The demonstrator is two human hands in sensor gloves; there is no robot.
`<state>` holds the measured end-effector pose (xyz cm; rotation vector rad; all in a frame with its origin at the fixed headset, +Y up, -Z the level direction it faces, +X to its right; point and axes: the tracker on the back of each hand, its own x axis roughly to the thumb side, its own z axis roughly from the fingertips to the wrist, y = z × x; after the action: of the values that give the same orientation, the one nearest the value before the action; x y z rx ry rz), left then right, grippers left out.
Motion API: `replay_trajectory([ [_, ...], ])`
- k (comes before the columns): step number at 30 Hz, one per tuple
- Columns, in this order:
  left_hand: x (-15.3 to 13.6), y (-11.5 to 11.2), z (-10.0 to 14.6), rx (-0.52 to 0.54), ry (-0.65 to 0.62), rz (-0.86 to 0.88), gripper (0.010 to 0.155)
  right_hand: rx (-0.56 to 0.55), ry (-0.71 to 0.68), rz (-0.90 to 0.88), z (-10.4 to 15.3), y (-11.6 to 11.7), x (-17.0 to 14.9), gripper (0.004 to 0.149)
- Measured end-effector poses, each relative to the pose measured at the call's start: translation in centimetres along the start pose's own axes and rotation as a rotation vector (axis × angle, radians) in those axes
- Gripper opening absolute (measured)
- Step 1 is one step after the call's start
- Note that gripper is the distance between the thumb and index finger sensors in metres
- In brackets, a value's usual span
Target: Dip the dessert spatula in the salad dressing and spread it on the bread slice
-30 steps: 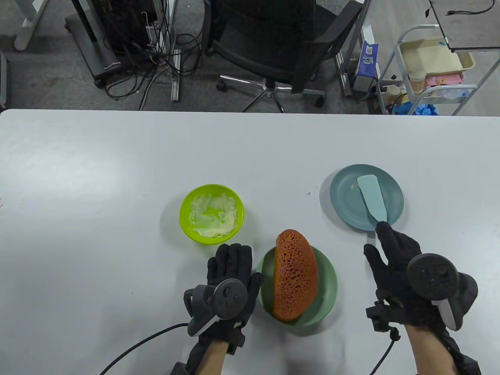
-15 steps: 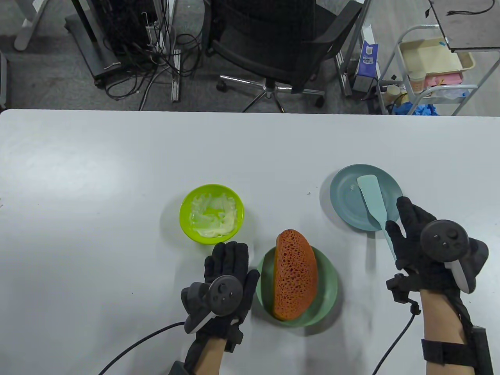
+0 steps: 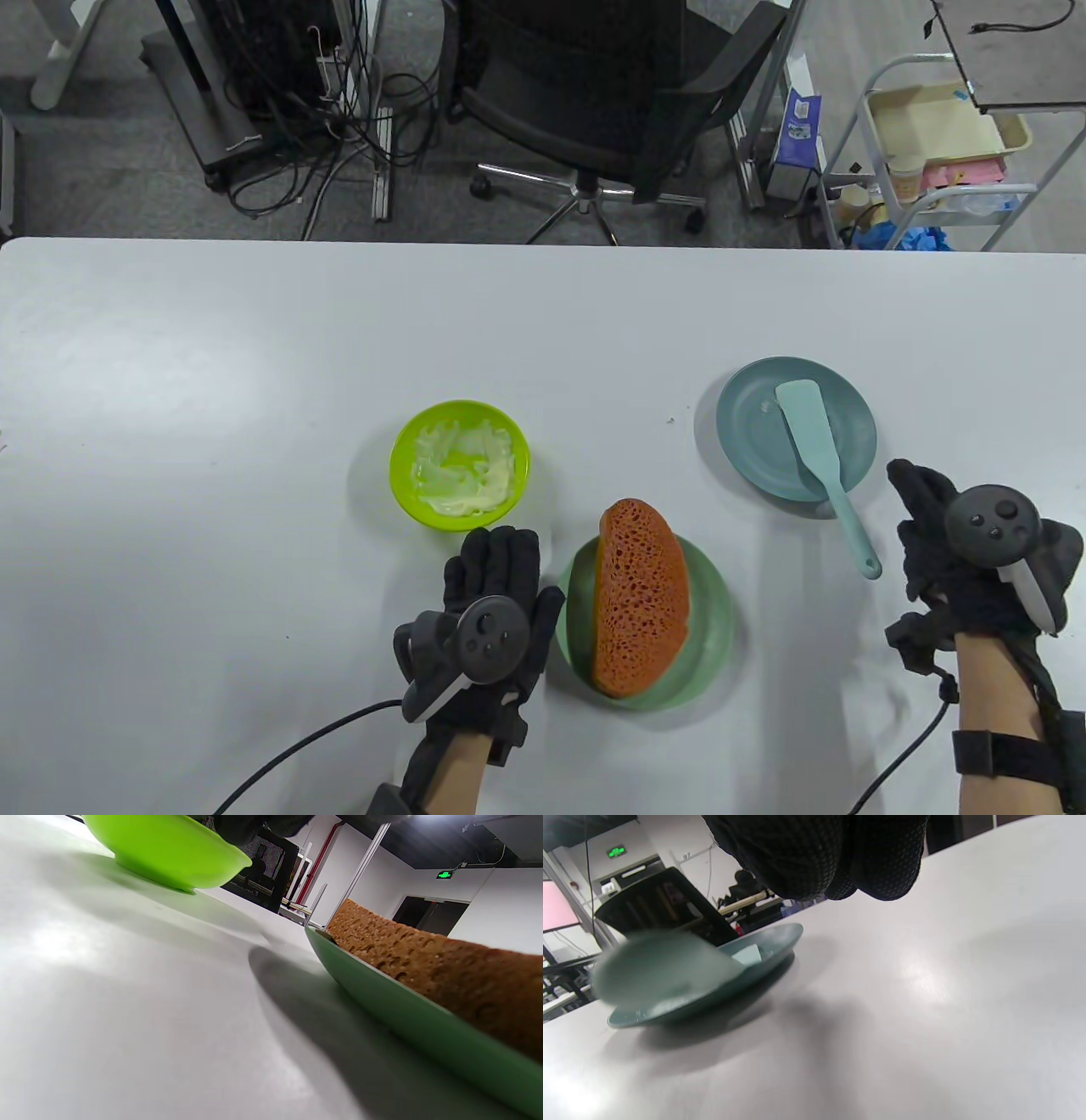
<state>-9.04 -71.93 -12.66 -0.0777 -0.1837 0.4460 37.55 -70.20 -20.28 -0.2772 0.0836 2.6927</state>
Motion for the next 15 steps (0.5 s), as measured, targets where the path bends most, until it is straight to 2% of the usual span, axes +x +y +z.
replay_trajectory([
  [5,-0.1,0.2,0.1,0.005,0.005,0.008,0.07,0.053,-0.042,-0.056,0.0,1.6,-0.9,0.07],
  [8,-0.1,0.1,0.1,0.004,0.006,0.001,0.07,0.094,-0.065,-0.037,-0.1,2.4,-0.7,0.074],
  [15,-0.1,0.1,0.1,-0.002,0.011,-0.001,0.07,0.116,-0.109,0.047,-0.1,3.5,0.8,0.079],
])
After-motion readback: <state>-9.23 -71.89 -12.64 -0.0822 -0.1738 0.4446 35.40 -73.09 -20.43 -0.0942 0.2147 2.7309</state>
